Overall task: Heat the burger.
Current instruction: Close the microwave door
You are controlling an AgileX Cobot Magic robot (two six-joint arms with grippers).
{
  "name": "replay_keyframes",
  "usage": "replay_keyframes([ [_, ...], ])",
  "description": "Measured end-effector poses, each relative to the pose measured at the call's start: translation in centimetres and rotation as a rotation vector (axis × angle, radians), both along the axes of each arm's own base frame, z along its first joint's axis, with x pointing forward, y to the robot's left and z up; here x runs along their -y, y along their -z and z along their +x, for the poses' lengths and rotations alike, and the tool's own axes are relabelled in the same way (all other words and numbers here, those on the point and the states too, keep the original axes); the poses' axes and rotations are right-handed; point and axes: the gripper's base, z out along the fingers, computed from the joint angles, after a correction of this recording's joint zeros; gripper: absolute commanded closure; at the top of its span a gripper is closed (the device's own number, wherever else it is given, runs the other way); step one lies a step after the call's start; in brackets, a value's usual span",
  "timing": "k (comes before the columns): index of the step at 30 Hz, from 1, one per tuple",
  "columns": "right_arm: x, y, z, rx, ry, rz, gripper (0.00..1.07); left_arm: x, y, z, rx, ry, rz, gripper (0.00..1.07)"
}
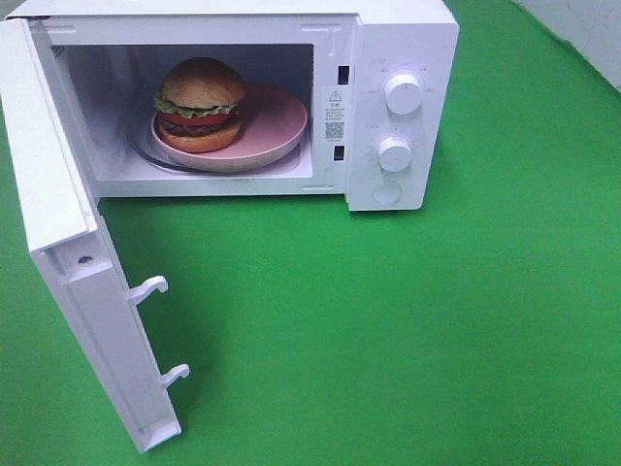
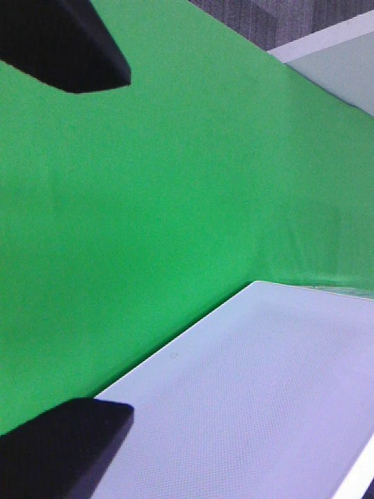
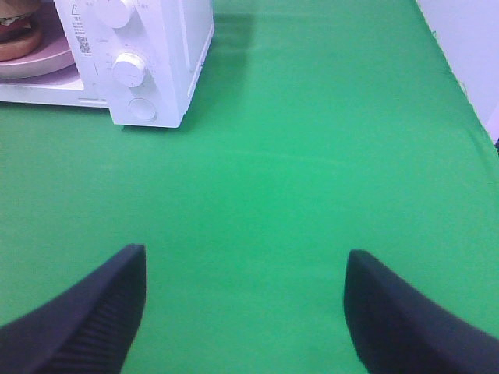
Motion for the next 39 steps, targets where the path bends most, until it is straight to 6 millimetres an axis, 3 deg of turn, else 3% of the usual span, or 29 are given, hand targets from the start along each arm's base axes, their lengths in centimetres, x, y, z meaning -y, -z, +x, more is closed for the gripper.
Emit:
replay_keyframes([
  [5, 0.0, 0.0, 0.0, 0.0, 0.0, 0.0, 0.38, 0.0, -1.0, 0.2, 0.097, -0.002, 0.005, 0.18],
  [7, 0.0, 0.0, 0.0, 0.0, 0.0, 0.0, 0.38, -0.1, -1.7, 0.9, 0.174, -0.005, 0.011, 0.28],
  [8, 0.0, 0.0, 0.0, 0.0, 0.0, 0.0, 0.38, -0.1, -1.7, 0.9, 0.174, -0.005, 0.011, 0.28],
  [9, 0.0, 0.0, 0.0, 0.0, 0.0, 0.0, 0.38, -0.2, -1.9, 1.6, 0.199, -0.008, 0.015, 0.35],
  [10, 0.0, 0.0, 0.0, 0.0, 0.0, 0.0, 0.38, -0.2, -1.9, 1.6, 0.199, -0.008, 0.015, 0.35],
  [11, 0.0, 0.0, 0.0, 0.0, 0.0, 0.0, 0.38, -0.2, -1.9, 2.7, 0.209, -0.011, 0.021, 0.43],
  [14, 0.0, 0.0, 0.0, 0.0, 0.0, 0.0, 0.38, -0.3, -1.9, 3.8, 0.198, -0.011, 0.02, 0.51],
  [15, 0.0, 0.0, 0.0, 0.0, 0.0, 0.0, 0.38, -0.3, -1.8, 5.0, 0.186, -0.01, 0.02, 0.6],
  [16, 0.0, 0.0, 0.0, 0.0, 0.0, 0.0, 0.38, -0.3, -1.8, 5.0, 0.186, -0.01, 0.02, 0.6],
  [18, 0.0, 0.0, 0.0, 0.0, 0.0, 0.0, 0.38, -0.4, -1.7, 7.2, 0.143, -0.01, 0.018, 0.89],
  [19, 0.0, 0.0, 0.0, 0.0, 0.0, 0.0, 0.38, -0.4, -1.7, 7.2, 0.143, -0.01, 0.018, 0.89],
  [20, 0.0, 0.0, 0.0, 0.0, 0.0, 0.0, 0.38, -0.5, -1.5, 8.5, 0.112, -0.01, 0.017, 1.04],
  [23, 0.0, 0.0, 0.0, 0.0, 0.0, 0.0, 0.38, -0.5, -1.4, 9.0, 0.101, -0.01, 0.017, 1.07],
  [29, 0.0, 0.0, 0.0, 0.0, 0.0, 0.0, 0.38, -0.7, 0.6, 13.5, 0.147, -0.012, 0.011, 1.07],
  [39, 0.0, 0.0, 0.0, 0.0, 0.0, 0.0, 0.38, -0.9, 3.7, 17.1, 0.214, -0.019, 0.004, 1.07],
])
